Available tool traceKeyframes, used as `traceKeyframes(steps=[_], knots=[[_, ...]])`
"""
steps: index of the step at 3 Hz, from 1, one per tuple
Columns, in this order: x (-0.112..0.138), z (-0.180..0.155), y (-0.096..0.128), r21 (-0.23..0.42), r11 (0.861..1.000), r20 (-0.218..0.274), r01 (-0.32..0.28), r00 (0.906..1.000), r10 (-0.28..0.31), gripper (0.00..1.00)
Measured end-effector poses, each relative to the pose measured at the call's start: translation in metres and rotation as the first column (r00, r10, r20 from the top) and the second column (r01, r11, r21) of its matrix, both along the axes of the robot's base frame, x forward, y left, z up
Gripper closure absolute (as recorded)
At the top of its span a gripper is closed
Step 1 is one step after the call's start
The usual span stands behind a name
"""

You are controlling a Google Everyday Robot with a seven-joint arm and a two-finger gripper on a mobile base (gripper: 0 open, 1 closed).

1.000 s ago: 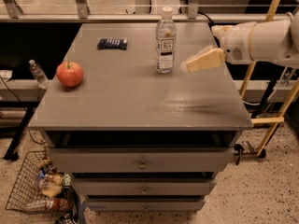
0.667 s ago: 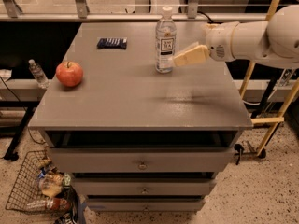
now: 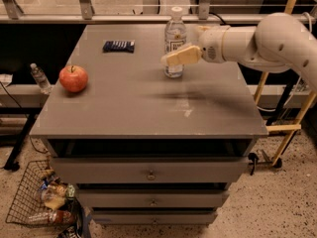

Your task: Knock blue plastic bottle over

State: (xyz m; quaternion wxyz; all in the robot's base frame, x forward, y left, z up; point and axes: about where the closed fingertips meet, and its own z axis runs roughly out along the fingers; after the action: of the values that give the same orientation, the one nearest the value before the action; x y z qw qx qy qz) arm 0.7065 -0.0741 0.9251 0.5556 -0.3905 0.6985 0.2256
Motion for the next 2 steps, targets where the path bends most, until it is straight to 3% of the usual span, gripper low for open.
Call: traceKeyframes(steps=[2], knots=[[0.024, -0.008, 0.034, 0.057, 0.996, 0.011, -0.064, 0.9979, 0.064, 0.41]])
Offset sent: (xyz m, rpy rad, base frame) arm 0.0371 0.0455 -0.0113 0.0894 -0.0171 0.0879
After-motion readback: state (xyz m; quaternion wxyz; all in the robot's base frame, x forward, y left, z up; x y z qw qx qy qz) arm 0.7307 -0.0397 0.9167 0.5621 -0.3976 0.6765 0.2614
